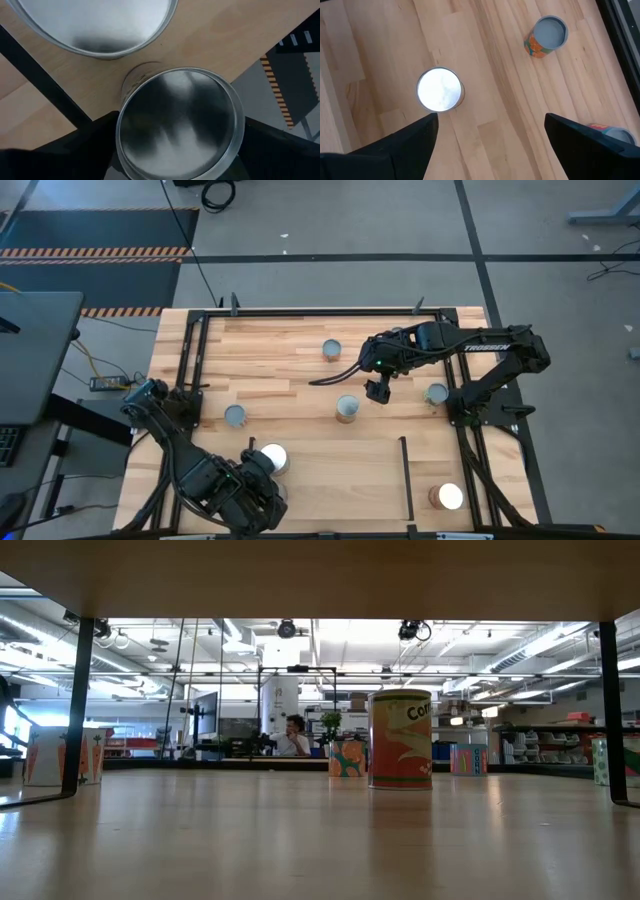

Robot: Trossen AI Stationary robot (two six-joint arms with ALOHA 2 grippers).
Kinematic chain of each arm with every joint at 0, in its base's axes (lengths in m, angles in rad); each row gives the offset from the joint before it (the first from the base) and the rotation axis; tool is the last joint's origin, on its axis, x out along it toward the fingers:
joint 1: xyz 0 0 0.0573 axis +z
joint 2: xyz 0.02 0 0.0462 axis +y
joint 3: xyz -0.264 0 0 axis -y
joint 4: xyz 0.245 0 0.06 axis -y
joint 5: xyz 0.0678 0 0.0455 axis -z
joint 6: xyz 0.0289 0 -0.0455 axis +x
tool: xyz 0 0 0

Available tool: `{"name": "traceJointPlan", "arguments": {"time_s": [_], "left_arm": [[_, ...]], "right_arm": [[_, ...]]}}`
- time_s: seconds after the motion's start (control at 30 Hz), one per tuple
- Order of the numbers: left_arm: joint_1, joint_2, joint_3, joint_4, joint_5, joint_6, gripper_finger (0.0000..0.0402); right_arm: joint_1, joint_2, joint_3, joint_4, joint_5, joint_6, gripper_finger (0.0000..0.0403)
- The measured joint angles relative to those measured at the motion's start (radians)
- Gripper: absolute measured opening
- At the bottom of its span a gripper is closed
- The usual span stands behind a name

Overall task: Pick and place cans onto a shelf
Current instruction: Put the canned peaches on the shelf aligned with the other canned peaches

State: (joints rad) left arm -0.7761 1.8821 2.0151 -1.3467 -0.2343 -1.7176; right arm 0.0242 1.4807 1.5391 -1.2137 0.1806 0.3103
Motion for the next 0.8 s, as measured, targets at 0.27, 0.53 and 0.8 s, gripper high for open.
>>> {"name": "traceJointPlan", "arguments": {"time_s": [0.27,0.53,0.8], "left_arm": [[0.000,-0.012,0.000,-0.003,0.004,-0.001,0.0370],[0.001,-0.012,0.000,0.033,-0.019,0.033,0.0370],[0.001,-0.016,0.000,0.013,-0.022,0.035,0.0370]], "right_arm": [[0.000,0.000,0.000,-0.001,-0.001,0.001,0.0373],[0.000,0.000,0.000,-0.001,-0.018,0.001,0.0373],[0.015,0.000,0.000,0.000,-0.026,0.005,0.0373]]}}
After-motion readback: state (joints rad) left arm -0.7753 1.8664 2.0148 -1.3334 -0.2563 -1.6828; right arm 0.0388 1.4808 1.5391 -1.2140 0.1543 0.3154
